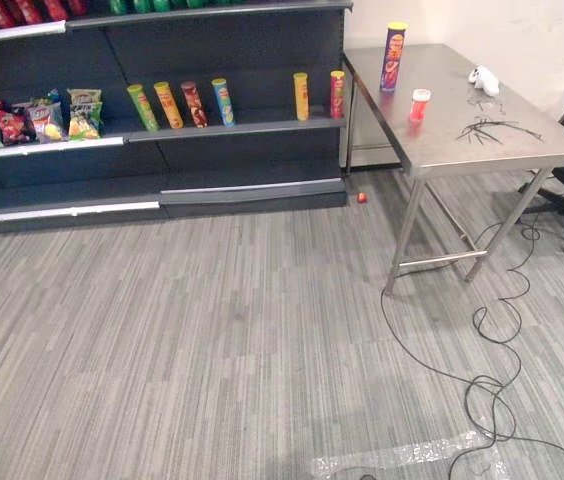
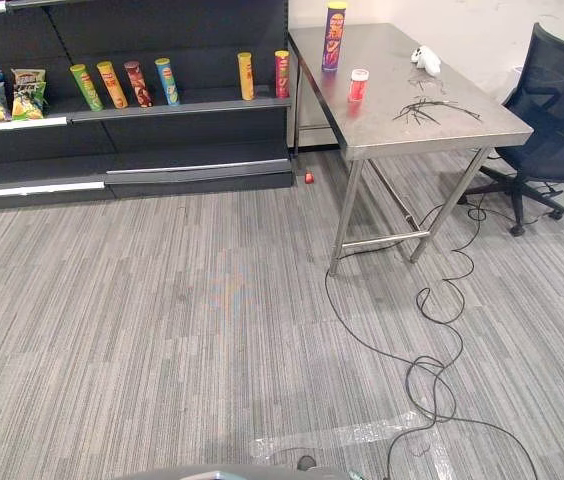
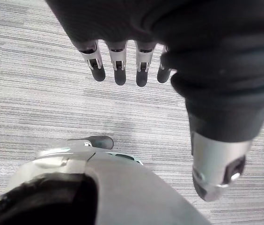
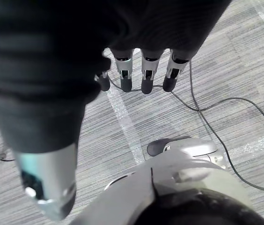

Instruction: Put the gum and the chips on the shelf.

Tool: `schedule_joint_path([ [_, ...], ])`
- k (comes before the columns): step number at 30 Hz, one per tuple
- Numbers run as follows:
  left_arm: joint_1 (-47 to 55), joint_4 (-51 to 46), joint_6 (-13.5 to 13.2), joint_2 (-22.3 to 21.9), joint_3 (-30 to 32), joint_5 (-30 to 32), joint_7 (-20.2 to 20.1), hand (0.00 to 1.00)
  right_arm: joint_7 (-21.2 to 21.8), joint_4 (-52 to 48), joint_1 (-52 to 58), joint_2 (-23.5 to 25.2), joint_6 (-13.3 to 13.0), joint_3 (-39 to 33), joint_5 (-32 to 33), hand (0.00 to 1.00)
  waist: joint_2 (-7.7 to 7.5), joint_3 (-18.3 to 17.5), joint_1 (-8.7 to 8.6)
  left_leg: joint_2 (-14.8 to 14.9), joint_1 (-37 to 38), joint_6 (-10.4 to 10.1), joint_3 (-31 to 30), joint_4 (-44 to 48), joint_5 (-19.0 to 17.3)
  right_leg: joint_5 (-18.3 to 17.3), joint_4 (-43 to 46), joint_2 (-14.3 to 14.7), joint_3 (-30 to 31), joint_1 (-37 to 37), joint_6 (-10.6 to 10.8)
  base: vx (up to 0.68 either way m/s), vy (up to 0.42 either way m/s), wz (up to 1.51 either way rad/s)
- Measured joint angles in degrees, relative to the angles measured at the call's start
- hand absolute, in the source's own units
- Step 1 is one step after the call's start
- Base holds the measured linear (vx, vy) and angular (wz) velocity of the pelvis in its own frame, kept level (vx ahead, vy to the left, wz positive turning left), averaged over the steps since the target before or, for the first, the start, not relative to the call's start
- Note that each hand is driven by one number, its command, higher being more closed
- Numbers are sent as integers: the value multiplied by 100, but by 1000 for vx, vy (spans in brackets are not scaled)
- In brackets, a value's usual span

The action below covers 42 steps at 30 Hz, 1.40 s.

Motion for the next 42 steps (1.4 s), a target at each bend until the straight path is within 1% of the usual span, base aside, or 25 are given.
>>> schedule_joint_path([
  [6,-24,7,1,16,-57,4,-2,0,0,-1,-71,3,-1,0,3,0,-10,33,1,2,40,-21,0,-33,-14,-4,-57,0,-51,68,7,-21,-9,3],
  [8,-35,-3,-20,42,-212,13,5,0,-2,-7,-77,1,-2,3,4,0,-17,50,4,12,60,-22,1,-31,-14,-5,-58,5,-62,81,8,-73,-24,3],
  [11,-30,2,-23,39,-225,17,17,0,-9,-13,-75,0,-6,-1,55,0,-27,65,2,20,64,-20,10,-31,-13,-24,-62,10,-68,77,36,-63,-24,-1],
  [15,-33,6,-23,35,-246,53,41,0,-27,-13,-45,9,-10,-30,433,0,-37,80,0,29,33,-25,19,-38,-16,-22,-110,22,-68,73,39,-32,-18,0],
  [18,-37,10,-23,35,-242,109,39,0,-51,-13,-24,42,-23,-152,502,0,-38,79,-4,43,33,-26,28,-59,-17,-21,-153,41,-64,79,38,0,0,0],
  [20,-38,28,-23,27,-196,112,40,0,-122,-13,-23,64,-32,-218,491,0,-38,79,-7,56,36,-19,36,-62,-13,-1,-168,57,-61,78,11,46,-28,-2],
  [29,-42,56,-12,-5,47,169,53,0,-132,-12,-57,81,-44,-218,435,0,-22,66,-6,75,47,-86,106,-64,-58,4,-201,77,-43,103,9,38,-20,-2],
  [32,-59,94,-7,-11,139,291,64,0,-132,-12,-74,89,-44,-219,436,0,-33,70,-5,75,49,-89,127,-64,-59,8,-202,74,-33,102,20,-17,-11,-1],
  [34,-129,188,3,-13,208,291,78,0,-134,-13,-81,92,-43,-222,437,0,-87,105,-6,74,47,-88,123,-64,-59,8,-202,73,-38,101,21,-47,-21,1],
  [36,-168,213,12,-21,248,291,129,0,-142,-54,-157,91,-41,-212,450,0,-50,140,-10,93,14,-85,130,-26,-56,-9,-99,75,-37,36,26,-58,-21,-4],
  [38,-235,202,8,-18,250,289,235,0,-211,-152,-260,85,-67,-199,492,0,-51,225,-13,117,-121,-88,143,49,-58,-208,347,66,-13,-292,-10,-65,-22,-6],
  [40,-303,174,4,5,258,285,320,0,-272,-265,-339,117,-182,-177,488,0,-100,357,-18,132,-279,-128,144,139,-85,-369,680,48,-37,-544,-64,-43,-44,6],
  [41,-359,174,5,19,334,285,367,0,-301,-275,-376,134,-199,-151,491,0,-149,451,-18,163,-405,-196,139,427,-221,-519,872,29,-57,-627,-116,-45,-61,10],
  [42,-381,167,6,18,404,281,377,0,-302,-277,-386,134,-207,-142,495,0,-167,495,-14,197,-526,-215,125,729,-364,-619,970,14,-68,-657,-159,-48,-108,17],
])
